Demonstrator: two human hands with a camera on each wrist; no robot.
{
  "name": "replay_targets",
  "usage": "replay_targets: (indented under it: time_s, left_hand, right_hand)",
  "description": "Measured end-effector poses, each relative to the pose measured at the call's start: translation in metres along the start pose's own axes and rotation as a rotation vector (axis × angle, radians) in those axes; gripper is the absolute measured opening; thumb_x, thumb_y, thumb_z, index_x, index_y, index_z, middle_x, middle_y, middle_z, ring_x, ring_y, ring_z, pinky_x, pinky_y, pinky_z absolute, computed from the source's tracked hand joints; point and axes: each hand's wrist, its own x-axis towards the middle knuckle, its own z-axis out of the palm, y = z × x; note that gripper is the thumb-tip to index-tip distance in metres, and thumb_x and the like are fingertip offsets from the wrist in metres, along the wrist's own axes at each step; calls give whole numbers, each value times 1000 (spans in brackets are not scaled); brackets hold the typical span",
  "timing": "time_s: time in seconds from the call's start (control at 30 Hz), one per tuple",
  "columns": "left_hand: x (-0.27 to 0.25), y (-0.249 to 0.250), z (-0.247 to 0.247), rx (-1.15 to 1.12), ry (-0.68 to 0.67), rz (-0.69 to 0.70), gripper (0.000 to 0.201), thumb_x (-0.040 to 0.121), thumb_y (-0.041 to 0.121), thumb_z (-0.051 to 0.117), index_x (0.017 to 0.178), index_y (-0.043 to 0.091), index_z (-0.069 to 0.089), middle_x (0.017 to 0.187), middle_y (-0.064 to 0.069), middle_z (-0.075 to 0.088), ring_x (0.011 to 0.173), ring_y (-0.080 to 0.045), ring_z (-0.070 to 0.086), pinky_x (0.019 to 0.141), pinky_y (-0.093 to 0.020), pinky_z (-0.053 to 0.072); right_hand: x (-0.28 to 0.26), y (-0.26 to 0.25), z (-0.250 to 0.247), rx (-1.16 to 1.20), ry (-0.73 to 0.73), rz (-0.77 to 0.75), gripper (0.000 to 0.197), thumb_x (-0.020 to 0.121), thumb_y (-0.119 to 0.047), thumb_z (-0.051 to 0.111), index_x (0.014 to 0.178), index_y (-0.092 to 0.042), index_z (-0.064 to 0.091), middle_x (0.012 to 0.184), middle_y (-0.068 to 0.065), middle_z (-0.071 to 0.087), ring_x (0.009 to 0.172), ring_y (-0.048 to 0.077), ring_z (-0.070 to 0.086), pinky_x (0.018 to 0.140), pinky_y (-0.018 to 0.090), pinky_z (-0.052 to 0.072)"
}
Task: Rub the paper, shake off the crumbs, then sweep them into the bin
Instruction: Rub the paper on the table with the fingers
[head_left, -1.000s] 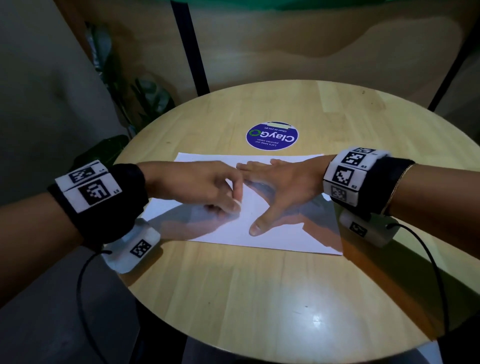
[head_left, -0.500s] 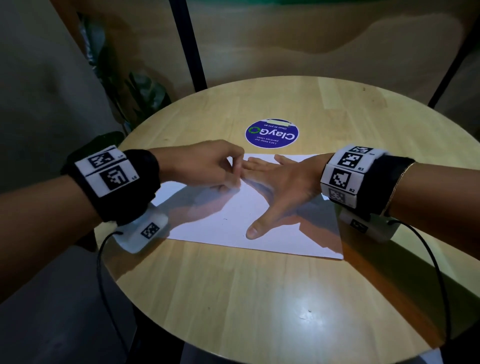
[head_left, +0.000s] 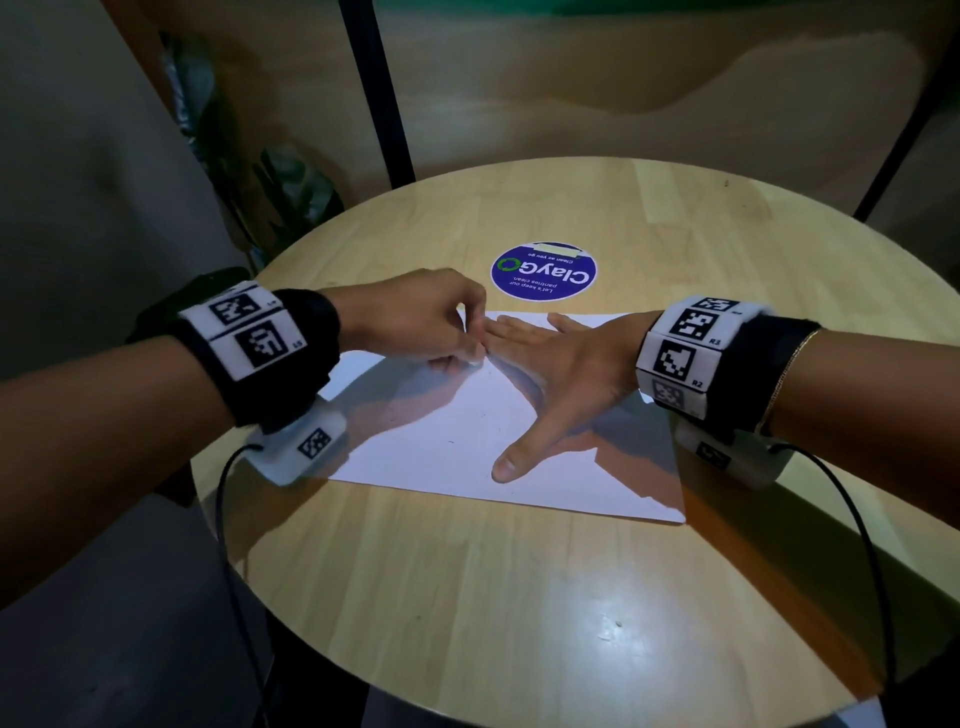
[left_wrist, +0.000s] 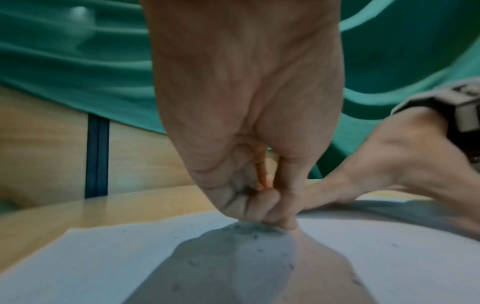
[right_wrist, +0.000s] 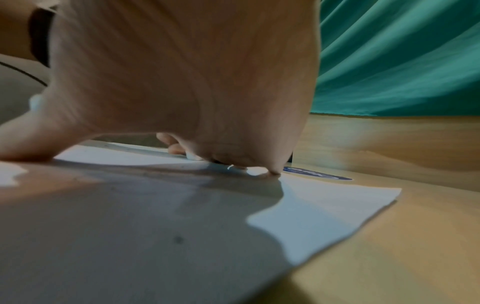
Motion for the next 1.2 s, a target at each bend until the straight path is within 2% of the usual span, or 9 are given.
replay_targets:
  time_s: [0.17, 0.27, 0.43, 0.57, 0.63, 0.73, 0.87, 1.0, 1.2]
  left_hand:
    - [-3, 12, 12, -61, -140, 63, 15, 99, 5, 74, 97, -5, 64, 72, -7, 75, 61, -17, 66, 66, -31, 56]
    - [2, 2, 2, 75, 19, 39, 12, 100, 16, 74, 97, 7, 66, 74, -3, 80, 59, -11, 65, 69, -36, 58]
    - [-7, 9, 14, -37, -154, 102, 13, 101, 11, 75, 98, 1, 67, 78, -10, 79, 64, -15, 68, 69, -31, 57]
    - [3, -5, 2, 95, 81, 67, 8, 100, 18, 74, 97, 13, 69, 77, 0, 81, 63, -8, 67, 71, -28, 52]
    - [2, -1, 3, 31, 3, 65, 9, 100, 15, 74, 98, 8, 69, 75, 0, 79, 64, -11, 66, 71, -29, 53]
    - [0, 10, 5, -46, -195, 54, 10, 99, 12, 77, 99, 3, 72, 76, -5, 75, 68, -15, 65, 72, -28, 54]
    - [12, 5, -2, 58, 13, 45, 7, 97, 14, 74, 94, 9, 70, 75, -6, 77, 65, -11, 65, 76, -39, 57]
    - [6, 14, 4, 4, -217, 57, 10, 97, 11, 76, 92, 5, 69, 77, -13, 73, 67, -15, 62, 70, -28, 52]
    - [6, 8, 2, 100, -86, 81, 8, 96, 11, 73, 91, 13, 68, 77, -6, 78, 65, -11, 65, 72, -36, 58]
  right_hand:
    - [-3, -1, 1, 0, 20, -13, 123, 67, -90, 72, 164, -44, 11, 171, -25, -19, 143, -11, -27, 125, 44, -19]
    - [-3, 4, -4, 56, 7, -5, 130, 69, -85, 76, 164, -51, -6, 169, -29, -17, 140, -10, -30, 125, 42, -17]
    - [-1, 19, -6, 238, 4, -10, 84, 72, -75, 82, 140, -65, 35, 168, -38, -6, 154, 5, -21, 126, 53, -12]
    - [4, 24, -2, 121, 70, 26, 133, 55, -97, 73, 162, -51, 8, 170, -33, -8, 161, 12, -15, 127, 59, 2]
    - [10, 27, 2, 100, 81, 35, 145, 46, -104, 67, 163, -53, 0, 172, -30, -12, 161, 10, -16, 128, 59, -1]
    - [10, 26, 3, 102, 73, -6, 135, 52, -102, 67, 162, -54, 5, 173, -26, -12, 160, 5, -16, 128, 51, -11]
    - [5, 21, 1, 75, 68, -28, 138, 58, -99, 67, 164, -51, -7, 174, -24, -15, 160, 7, -19, 127, 53, -12]
    - [-5, 17, -3, 105, 37, 24, 111, 73, -84, 73, 162, -53, 14, 173, -22, -18, 159, 9, -23, 125, 45, -18]
    - [6, 22, 2, 92, 49, -5, 130, 59, -97, 69, 163, -53, 2, 173, -24, -19, 156, 2, -25, 128, 51, -14]
